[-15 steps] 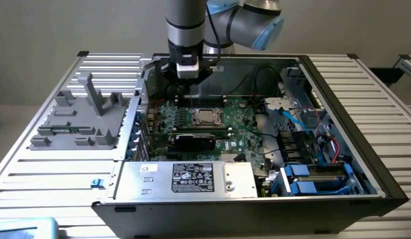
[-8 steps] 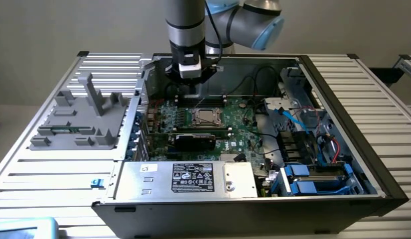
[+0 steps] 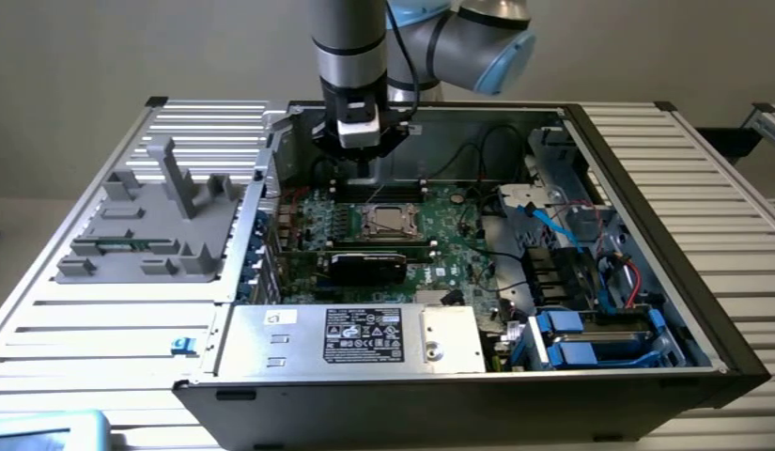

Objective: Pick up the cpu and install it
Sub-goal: 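Install the first cpu locking lever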

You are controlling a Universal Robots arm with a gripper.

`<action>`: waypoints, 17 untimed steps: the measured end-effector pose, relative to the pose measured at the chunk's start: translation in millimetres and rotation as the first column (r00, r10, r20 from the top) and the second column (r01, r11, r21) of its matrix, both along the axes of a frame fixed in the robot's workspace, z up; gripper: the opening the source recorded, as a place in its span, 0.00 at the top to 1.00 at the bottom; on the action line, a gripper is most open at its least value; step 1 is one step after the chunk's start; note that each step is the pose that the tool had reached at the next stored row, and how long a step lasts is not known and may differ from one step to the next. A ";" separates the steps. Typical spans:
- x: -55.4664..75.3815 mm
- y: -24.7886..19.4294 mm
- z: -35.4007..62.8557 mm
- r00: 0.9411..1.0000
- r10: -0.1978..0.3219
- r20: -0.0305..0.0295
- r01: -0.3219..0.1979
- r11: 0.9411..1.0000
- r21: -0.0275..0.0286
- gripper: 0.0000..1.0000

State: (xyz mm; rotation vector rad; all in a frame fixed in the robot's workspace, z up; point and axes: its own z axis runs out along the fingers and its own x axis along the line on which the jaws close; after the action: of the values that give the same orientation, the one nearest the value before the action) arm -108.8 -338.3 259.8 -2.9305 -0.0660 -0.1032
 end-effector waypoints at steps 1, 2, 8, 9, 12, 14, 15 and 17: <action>0.0 0.0 0.0 1.000 0.000 0.000 0.000 1.000 0.000 0.89; 0.0 0.0 0.0 1.000 0.000 0.000 0.000 1.000 0.000 0.89; -0.2 0.0 0.0 1.000 0.000 0.001 0.000 1.000 0.000 0.89; -0.4 0.0 -0.1 1.000 -0.003 0.002 0.003 1.000 0.000 0.89; -0.4 0.0 -0.5 0.999 -0.032 0.004 0.032 0.999 0.000 0.89; -0.4 0.0 -1.1 0.998 -0.057 0.005 0.057 0.998 0.000 0.89; -0.4 0.0 -1.5 0.997 -0.072 0.005 0.072 0.997 0.000 0.89; -0.4 0.0 -2.2 0.995 -0.099 0.005 0.099 0.995 0.001 0.89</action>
State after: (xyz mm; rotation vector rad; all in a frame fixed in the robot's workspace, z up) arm -109.2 -338.3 257.6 -2.9327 0.0782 -0.1250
